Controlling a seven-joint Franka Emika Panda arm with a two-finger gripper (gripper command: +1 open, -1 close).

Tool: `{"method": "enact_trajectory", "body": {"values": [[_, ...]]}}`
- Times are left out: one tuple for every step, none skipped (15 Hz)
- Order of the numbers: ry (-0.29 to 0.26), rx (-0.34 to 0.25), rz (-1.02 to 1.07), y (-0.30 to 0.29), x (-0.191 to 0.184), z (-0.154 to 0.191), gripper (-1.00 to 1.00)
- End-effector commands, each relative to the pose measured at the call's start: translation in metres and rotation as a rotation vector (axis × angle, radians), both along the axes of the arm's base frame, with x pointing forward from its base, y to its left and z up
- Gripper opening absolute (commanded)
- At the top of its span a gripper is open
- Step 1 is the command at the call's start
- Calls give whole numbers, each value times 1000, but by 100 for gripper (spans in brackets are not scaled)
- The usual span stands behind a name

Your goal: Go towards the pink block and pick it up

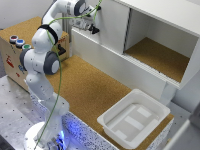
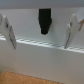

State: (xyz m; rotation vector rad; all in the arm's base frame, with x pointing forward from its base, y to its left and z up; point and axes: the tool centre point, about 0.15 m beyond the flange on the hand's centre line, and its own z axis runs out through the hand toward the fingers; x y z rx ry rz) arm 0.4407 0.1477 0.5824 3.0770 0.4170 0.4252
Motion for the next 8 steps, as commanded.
{"method": "enact_trajectory", "body": {"values": [[-82,20,118,-4,-39,-15,100],[-77,21,142,-2,-43,-18,100],[-56,17,170,1,-49,-21,100],[-54,-24,227,8,-60,-20,100],[-57,-49,266,14,-72,-21,100],[-37,-32,307,17,-83,-26,100],[-23,-39,356,24,-95,-34,100],[-4,-45,399,31,-106,-40,100]]}}
